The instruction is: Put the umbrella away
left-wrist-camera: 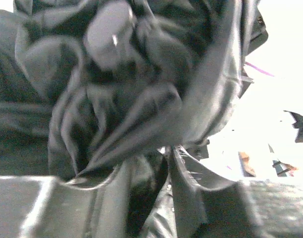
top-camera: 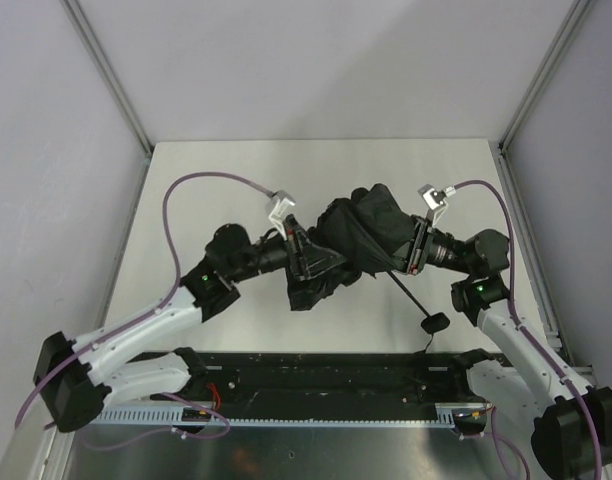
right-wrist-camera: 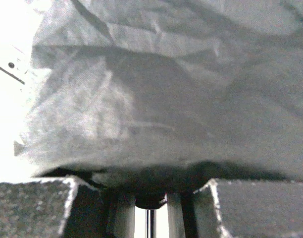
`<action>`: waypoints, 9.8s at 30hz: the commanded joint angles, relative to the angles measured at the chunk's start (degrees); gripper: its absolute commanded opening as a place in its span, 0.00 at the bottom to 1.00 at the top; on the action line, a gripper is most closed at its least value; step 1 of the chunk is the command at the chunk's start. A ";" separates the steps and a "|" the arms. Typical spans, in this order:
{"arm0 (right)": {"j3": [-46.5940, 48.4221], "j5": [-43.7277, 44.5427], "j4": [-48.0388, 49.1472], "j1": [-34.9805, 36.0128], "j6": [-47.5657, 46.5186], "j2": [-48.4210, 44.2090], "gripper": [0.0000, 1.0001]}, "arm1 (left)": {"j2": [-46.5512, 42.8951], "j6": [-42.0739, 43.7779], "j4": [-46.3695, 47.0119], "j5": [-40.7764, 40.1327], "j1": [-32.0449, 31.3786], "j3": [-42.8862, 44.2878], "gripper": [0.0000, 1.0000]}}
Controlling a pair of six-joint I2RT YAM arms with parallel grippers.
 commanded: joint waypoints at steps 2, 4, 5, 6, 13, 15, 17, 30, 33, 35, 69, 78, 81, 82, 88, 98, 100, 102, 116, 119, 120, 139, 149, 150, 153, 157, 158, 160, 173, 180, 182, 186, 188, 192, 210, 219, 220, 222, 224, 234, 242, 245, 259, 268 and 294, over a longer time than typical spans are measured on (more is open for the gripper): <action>6.76 -2.47 -7.24 -1.92 -10.15 -1.27 0.00 | -11.46 -7.18 3.10 -0.52 1.36 -8.84 0.63; 8.69 -0.55 -14.56 -1.70 -17.49 -1.34 0.00 | -15.54 -11.61 0.98 0.87 2.78 -10.72 0.77; 9.47 0.66 -17.56 -1.50 -21.00 -1.45 0.00 | -17.43 -14.06 -0.75 1.10 3.64 -11.08 0.85; 10.08 1.97 -20.11 -1.31 -23.85 -1.64 0.00 | -19.04 -16.82 -2.45 0.95 4.43 -11.26 0.92; 11.90 16.02 -30.74 4.43 -37.45 -2.95 0.00 | -22.38 -41.41 -7.34 -5.82 5.73 -10.13 0.99; 11.98 21.67 -32.50 7.56 -40.77 -3.28 0.00 | -20.33 -44.67 -11.08 -6.35 5.74 -6.85 1.00; 11.95 27.06 -33.52 10.52 -43.32 -3.58 0.00 | -17.34 -46.16 -15.27 -6.79 5.76 -3.65 0.99; 11.87 32.11 -33.78 18.41 -45.57 -4.75 0.00 | -11.32 -48.00 -22.50 -16.89 5.78 -2.15 1.00; 11.91 29.48 -34.56 19.08 -44.95 -5.42 0.00 | -9.75 -45.78 -22.26 -19.26 5.74 -0.33 1.00; 11.91 29.06 -35.66 19.79 -44.80 -5.50 0.00 | -8.30 -43.65 -21.67 -19.27 5.74 1.53 0.99; 12.00 19.33 -29.44 28.34 -41.98 -3.19 0.00 | -6.96 -37.49 10.27 -15.39 4.31 -8.79 0.42; 12.00 28.89 -34.40 29.45 -41.82 -4.02 0.08 | -7.33 -34.03 17.05 -15.16 4.32 -11.13 0.01; 12.00 34.41 -41.90 29.46 -40.87 -4.67 0.43 | -8.93 -31.76 20.59 -17.42 4.36 -13.64 0.00; 12.00 36.07 -44.98 29.42 -40.60 -5.18 0.54 | -9.69 -30.29 21.27 -18.37 4.48 -14.25 0.00; 11.36 43.15 -61.71 29.46 -39.24 -10.95 0.91 | -13.86 -19.50 23.25 -22.70 6.06 -16.44 0.00; 22.00 47.16 -70.64 29.12 -38.78 -15.60 0.99 | -15.42 -4.23 24.42 -14.90 7.40 -16.06 0.00; 26.30 45.98 -69.62 28.98 -40.42 -11.98 0.99 | -15.14 -1.95 24.41 -12.33 7.45 -15.45 0.00; 30.25 42.43 -68.00 27.98 -42.06 -6.96 0.99 | -14.68 -0.61 24.37 -10.15 7.42 -14.51 0.00; 32.95 36.52 -50.75 29.66 -45.28 14.03 0.99 | -14.22 -5.89 24.32 -6.83 7.29 -10.98 0.00; 32.07 35.12 -47.07 29.99 -45.58 16.17 0.99 | -13.95 -8.10 24.48 -6.33 7.13 -10.15 0.00; 31.44 33.57 -45.02 30.12 -45.19 16.62 1.00 | -13.96 -8.53 24.58 -6.32 7.01 -9.91 0.00; 26.75 19.66 -26.39 31.16 -40.28 21.86 0.25 | -14.56 -14.48 26.25 -2.88 5.61 -8.12 0.00; 18.57 19.22 -23.23 25.59 -35.99 12.46 0.00 | -20.29 -23.71 22.72 3.10 11.29 -8.27 0.79; 17.75 18.85 -22.90 24.94 -35.47 11.33 0.00 | -21.57 -23.67 20.88 3.53 12.30 -8.14 0.86; 16.39 18.04 -23.86 23.03 -35.42 8.40 0.00 | -25.22 -21.13 13.82 3.17 14.38 -7.54 0.87; 14.70 16.09 -23.40 19.55 -34.05 5.39 0.00 | -25.08 -15.48 0.46 4.07 15.10 -3.95 0.68; 14.54 15.84 -23.12 19.01 -33.71 4.73 0.00 | -23.96 -15.03 -1.80 5.03 15.12 -3.34 0.69; 14.42 15.52 -23.08 17.82 -33.38 3.67 0.00 | -21.72 -14.16 -4.77 6.47 14.61 -2.89 0.78; 14.37 14.57 -28.76 13.53 -34.76 -0.67 0.00 | -13.68 -2.56 -17.89 -4.80 5.70 2.73 0.56; 14.52 12.72 -31.77 9.21 -34.72 -3.32 0.00 | -21.41 2.94 -31.65 -13.95 8.39 5.46 0.02; 14.89 12.54 -34.06 7.66 -35.63 -3.30 0.00 | -24.31 4.63 -34.19 -15.78 9.90 7.51 0.00; 15.07 10.32 -35.40 5.21 -35.42 -3.50 0.00 | -25.96 4.03 -35.81 -12.69 10.48 10.14 0.32; 15.08 9.21 -34.35 5.34 -34.49 -3.72 0.00 | -24.11 2.22 -34.99 -8.66 10.48 10.35 0.79; 15.08 9.42 -33.87 6.01 -34.02 -3.93 0.00 | -18.62 0.11 -33.18 -5.70 10.15 11.06 0.98; 14.82 5.19 -33.04 1.67 -31.74 -3.64 0.00 | -12.36 12.66 -35.28 -29.23 1.55 5.13 0.17; 15.95 -0.11 -27.99 -4.05 -24.21 -2.72 0.00 | -21.47 13.39 -40.85 -39.63 2.17 2.68 0.60; 16.79 0.88 -30.16 -4.83 -25.68 -2.41 0.00 | -22.33 13.03 -40.92 -39.80 2.11 2.61 0.68; 20.23 5.69 -38.42 -5.50 -32.29 -1.14 0.00 | -24.10 12.14 -40.79 -40.11 2.19 2.40 0.80; 24.10 12.39 -45.06 -5.60 -39.48 1.26 0.00 | -25.82 11.22 -40.58 -40.39 2.22 2.17 0.90; 48.31 50.31 -46.16 -6.70 -75.39 20.13 0.00 | -31.78 8.44 -38.02 -38.48 2.20 1.77 0.99; 55.61 73.76 -33.39 5.39 -121.12 39.12 0.00 | -39.54 5.12 -37.82 -37.87 2.19 -2.95 1.00; 55.11 79.27 -30.77 11.40 -129.17 46.65 0.00 | -42.77 3.48 -37.76 -39.53 2.20 -5.87 0.99; 39.67 77.06 -50.70 35.25 -113.07 62.98 0.00 | -45.62 -6.18 -37.83 -44.49 2.21 -11.51 0.99; 39.52 53.42 -66.89 35.14 -101.71 63.68 0.00 | -40.84 -18.71 -42.45 -45.28 2.21 -10.52 0.93; 55.61 22.30 -84.14 25.14 -93.60 79.96 0.00 | -15.70 -52.75 -23.13 -31.80 11.02 -27.39 0.99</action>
